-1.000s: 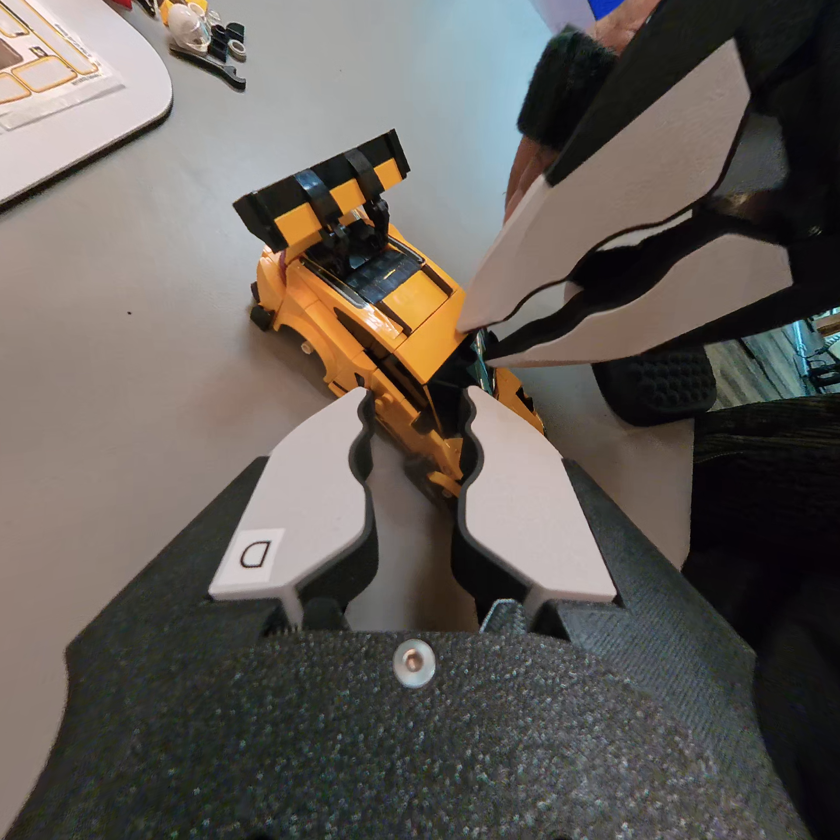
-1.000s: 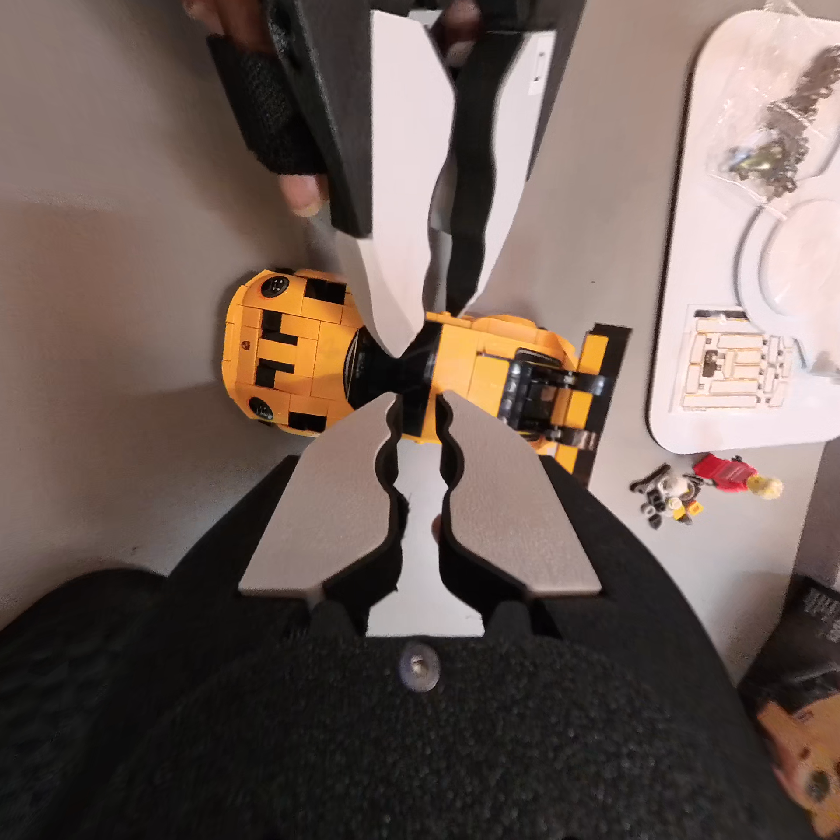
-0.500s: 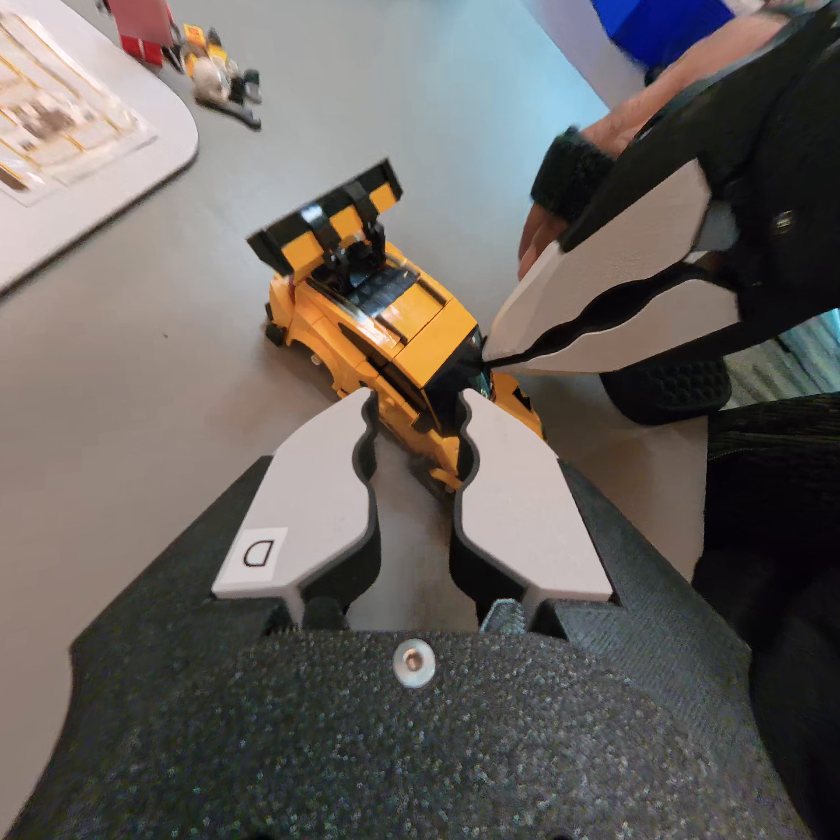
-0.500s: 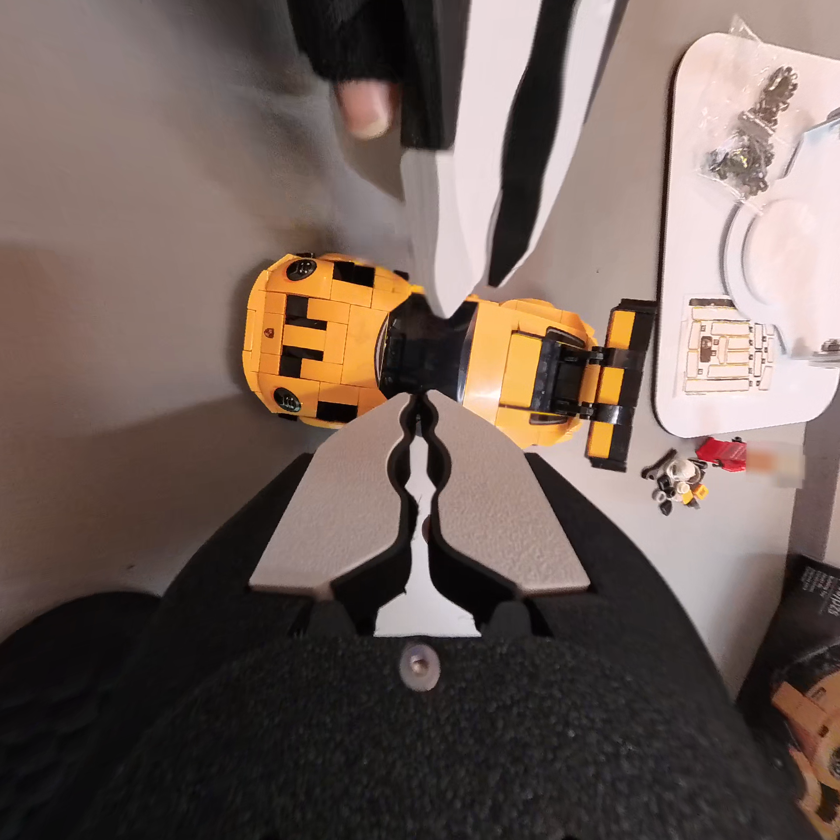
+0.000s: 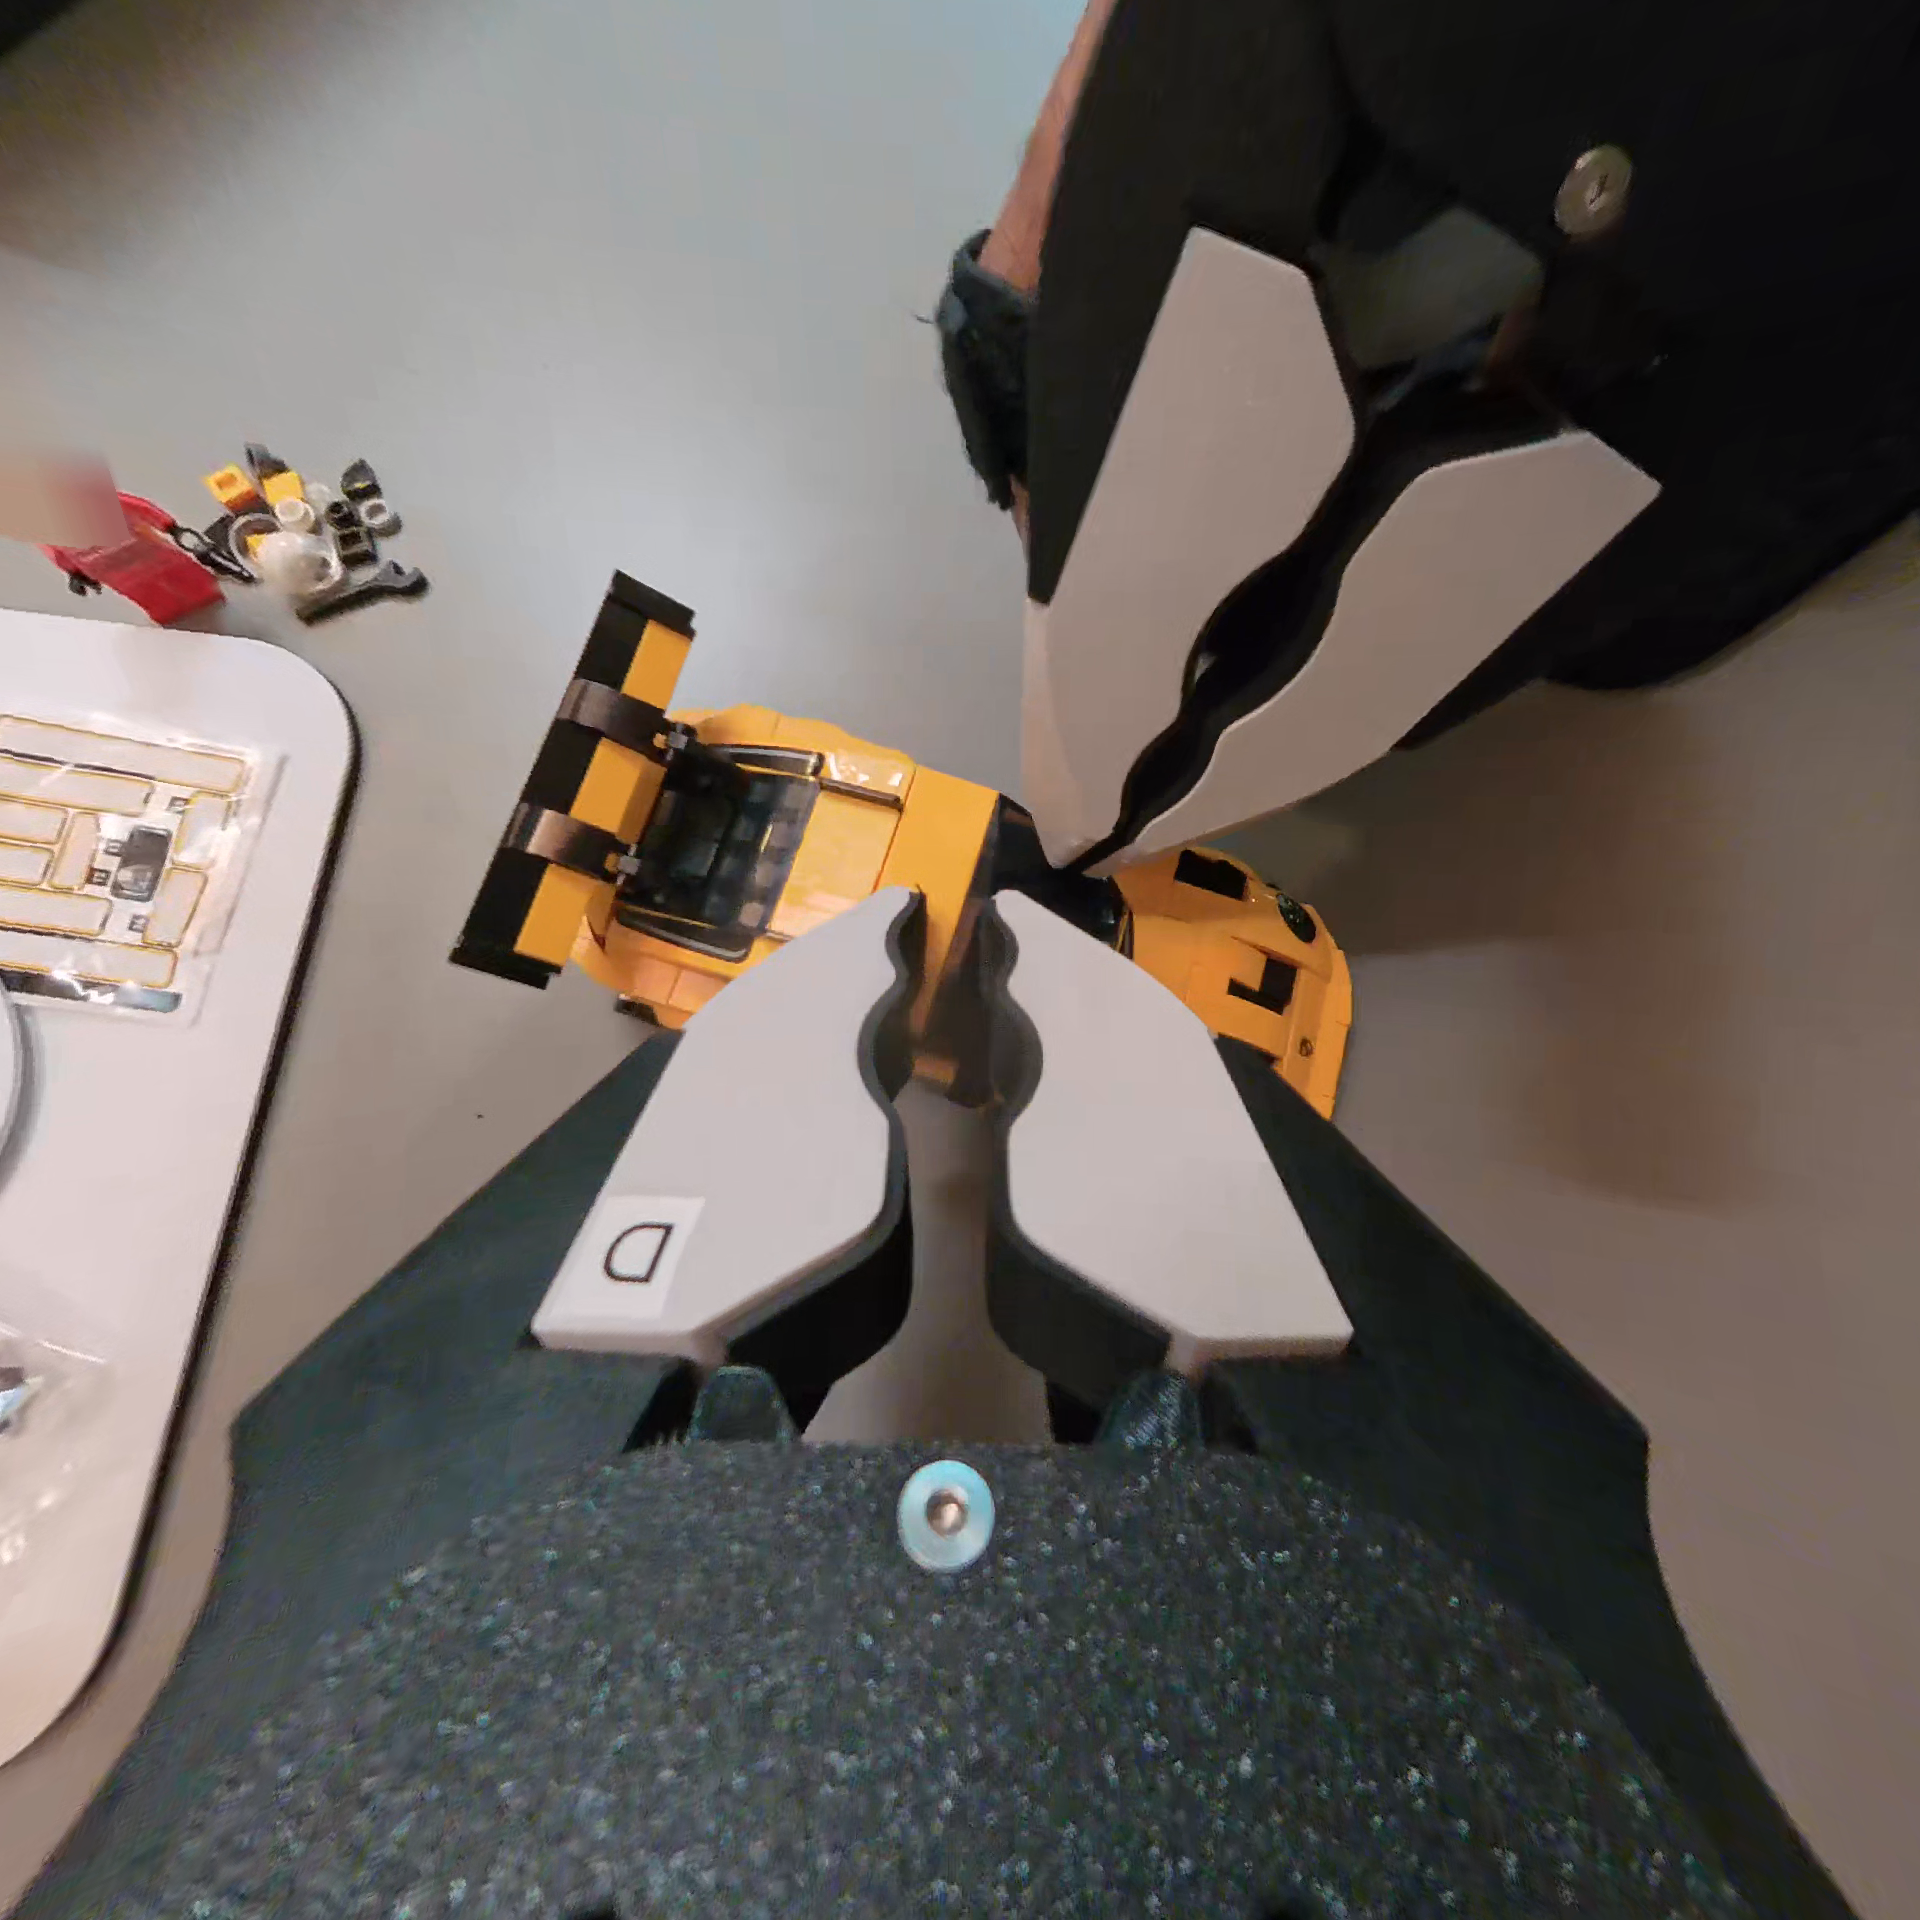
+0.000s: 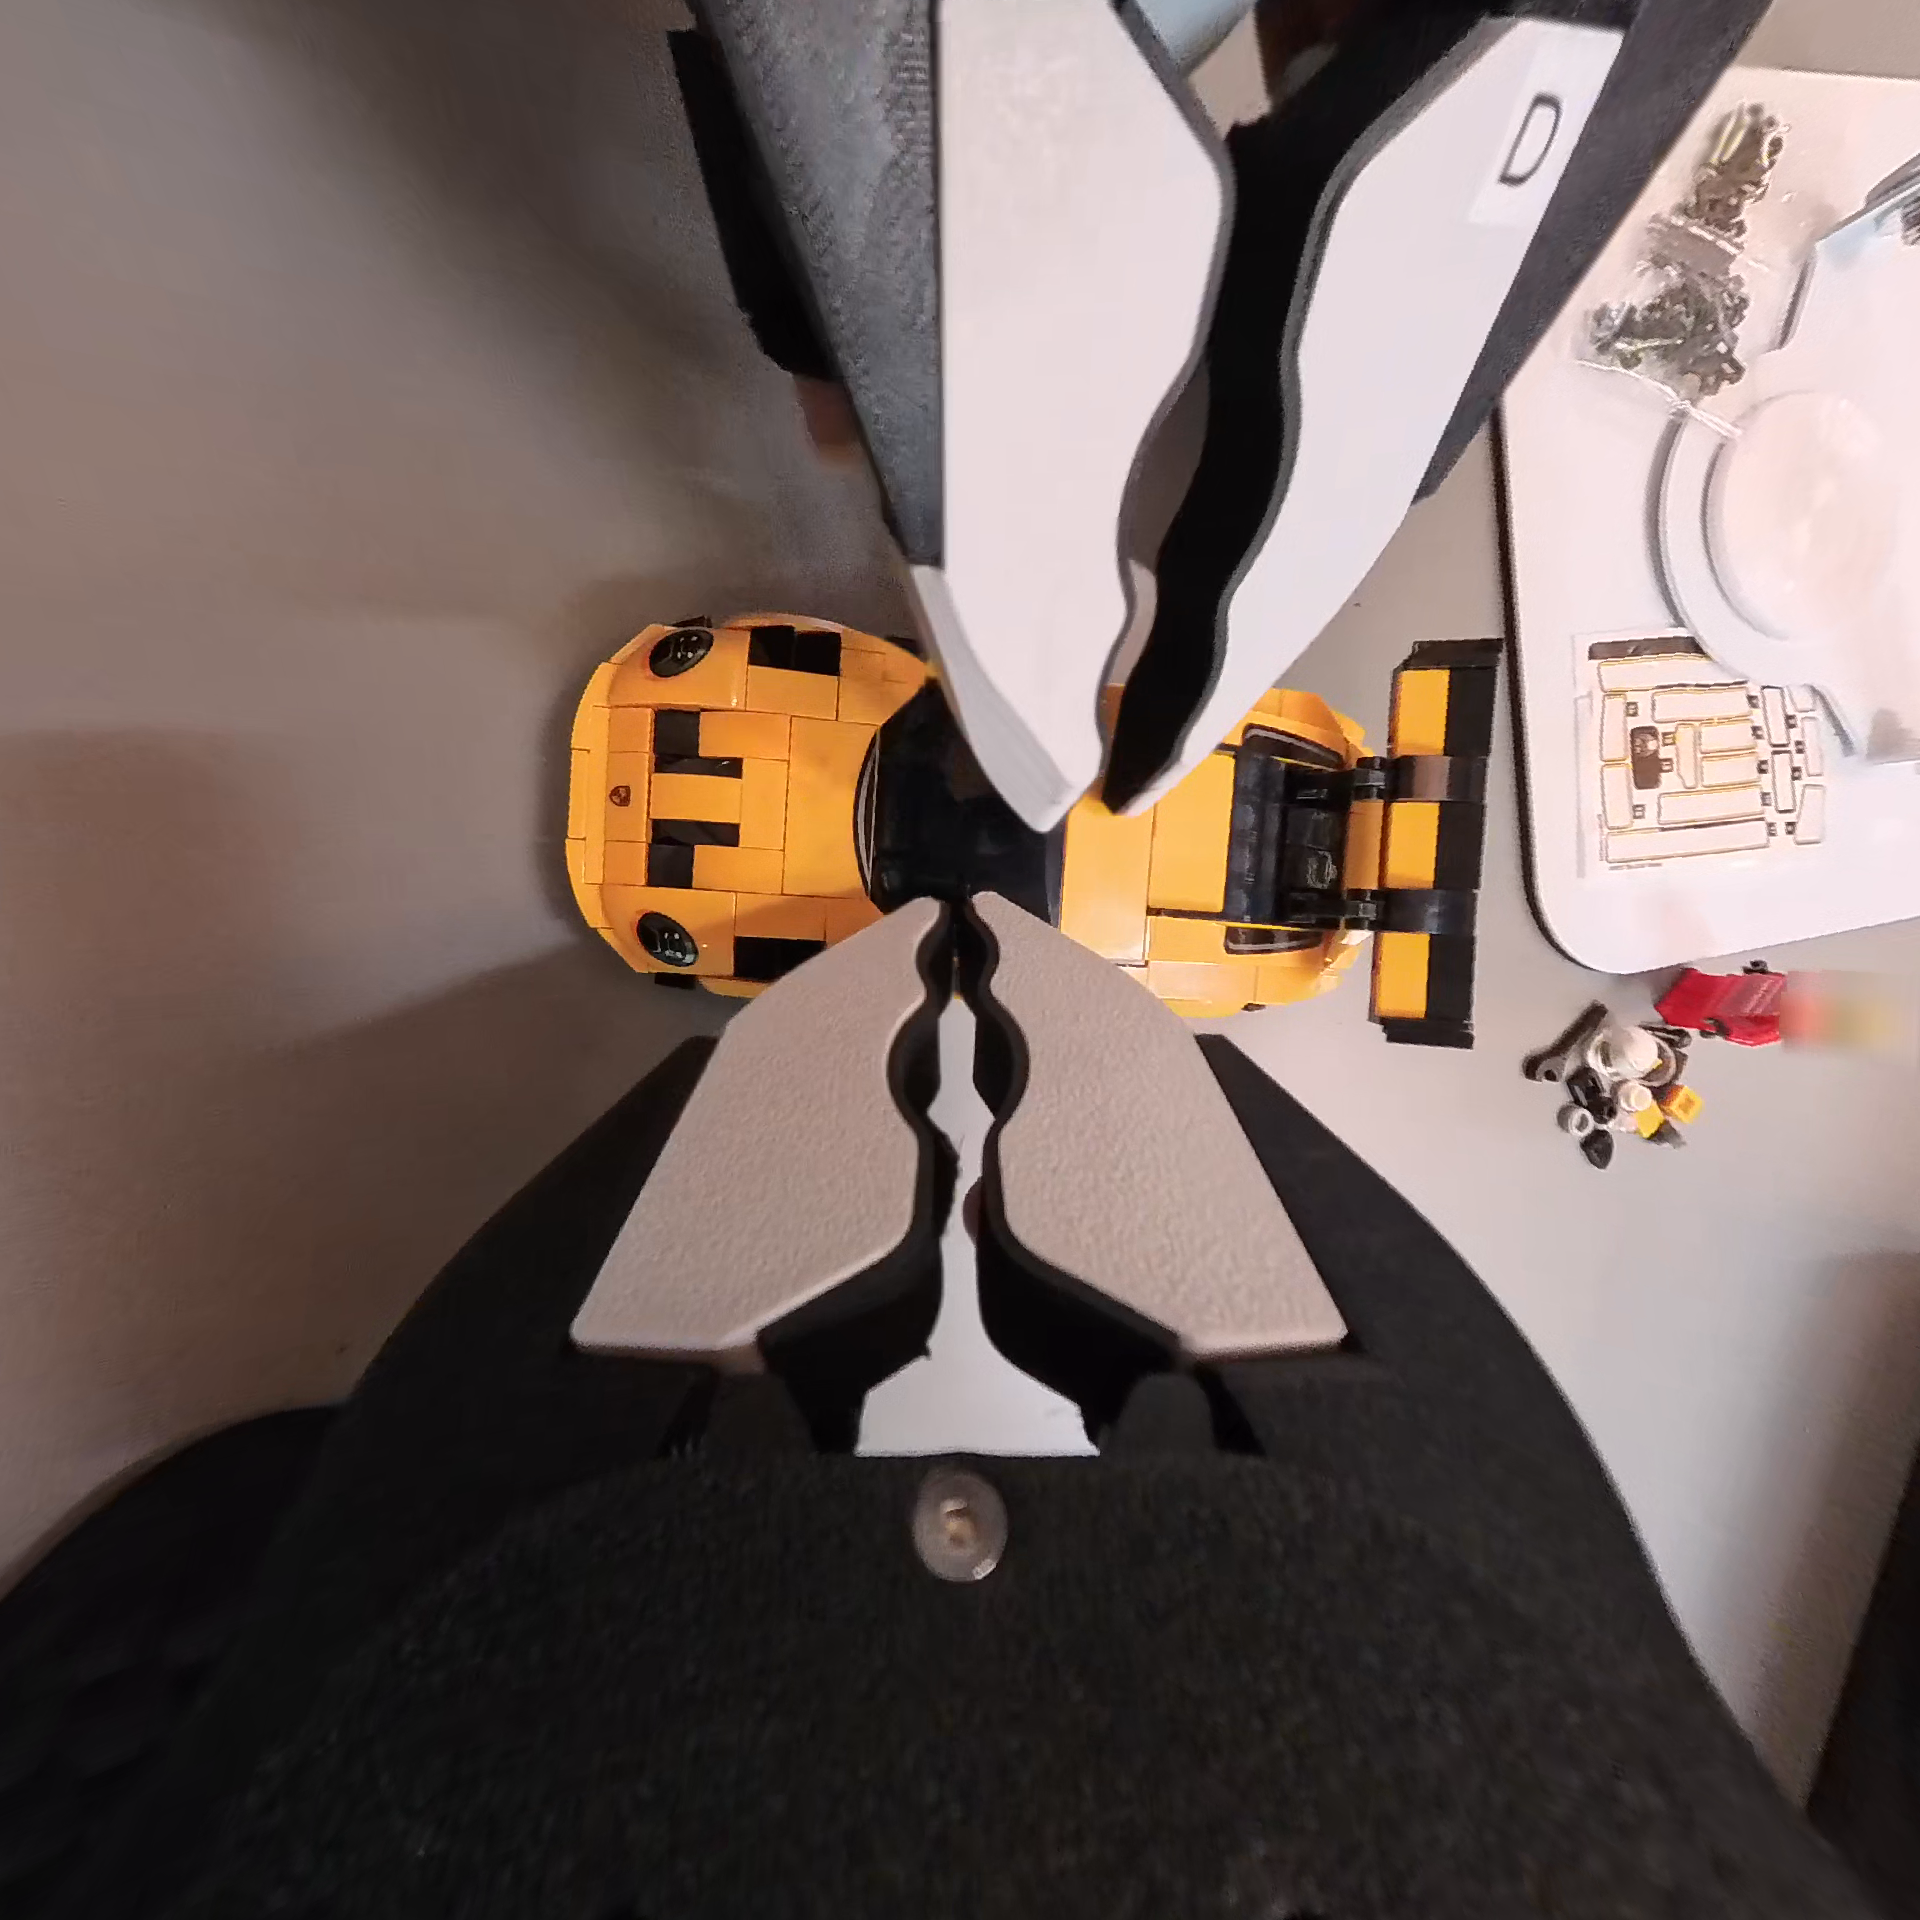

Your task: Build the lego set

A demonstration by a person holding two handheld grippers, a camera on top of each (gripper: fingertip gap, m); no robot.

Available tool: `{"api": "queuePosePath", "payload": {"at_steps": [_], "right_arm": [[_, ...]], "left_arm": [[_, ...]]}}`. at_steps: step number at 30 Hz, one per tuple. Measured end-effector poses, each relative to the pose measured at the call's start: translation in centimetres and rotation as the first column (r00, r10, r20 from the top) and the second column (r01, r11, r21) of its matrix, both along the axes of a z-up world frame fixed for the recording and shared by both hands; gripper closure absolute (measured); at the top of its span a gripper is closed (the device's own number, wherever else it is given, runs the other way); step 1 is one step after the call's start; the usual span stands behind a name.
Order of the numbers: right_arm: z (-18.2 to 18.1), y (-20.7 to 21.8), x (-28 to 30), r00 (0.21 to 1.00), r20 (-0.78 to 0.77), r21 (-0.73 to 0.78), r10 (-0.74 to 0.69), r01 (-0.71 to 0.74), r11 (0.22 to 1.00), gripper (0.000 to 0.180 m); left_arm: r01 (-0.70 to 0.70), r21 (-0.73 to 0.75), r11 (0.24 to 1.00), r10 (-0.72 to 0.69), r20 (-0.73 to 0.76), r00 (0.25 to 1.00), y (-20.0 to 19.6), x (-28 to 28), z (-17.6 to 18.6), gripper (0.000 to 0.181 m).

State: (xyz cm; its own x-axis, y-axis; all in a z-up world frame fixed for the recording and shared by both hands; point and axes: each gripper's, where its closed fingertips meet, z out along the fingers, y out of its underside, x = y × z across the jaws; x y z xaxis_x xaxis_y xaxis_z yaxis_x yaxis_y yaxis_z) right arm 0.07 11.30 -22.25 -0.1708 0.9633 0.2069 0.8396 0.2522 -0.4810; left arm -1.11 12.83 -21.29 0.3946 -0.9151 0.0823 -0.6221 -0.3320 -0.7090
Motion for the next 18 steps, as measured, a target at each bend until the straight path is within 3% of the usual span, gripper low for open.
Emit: {"api": "queuePosePath", "payload": {"at_steps": [3,18], "right_arm": [[0.0,0.0,0.0,1.000,0.008,0.007,0.002,-0.002,1.000,0.180],[-0.1,0.2,-0.4,1.000,0.022,0.047,0.013,-0.014,0.999,0.180]], "left_arm": [[0.003,-0.016,1.000,-0.003,0.012,1.000,-0.1,0.1,-0.1,0.181],[0.036,0.049,0.998,-0.036,-0.011,0.999,1.0,-0.2,-0.1,0.181]]}}
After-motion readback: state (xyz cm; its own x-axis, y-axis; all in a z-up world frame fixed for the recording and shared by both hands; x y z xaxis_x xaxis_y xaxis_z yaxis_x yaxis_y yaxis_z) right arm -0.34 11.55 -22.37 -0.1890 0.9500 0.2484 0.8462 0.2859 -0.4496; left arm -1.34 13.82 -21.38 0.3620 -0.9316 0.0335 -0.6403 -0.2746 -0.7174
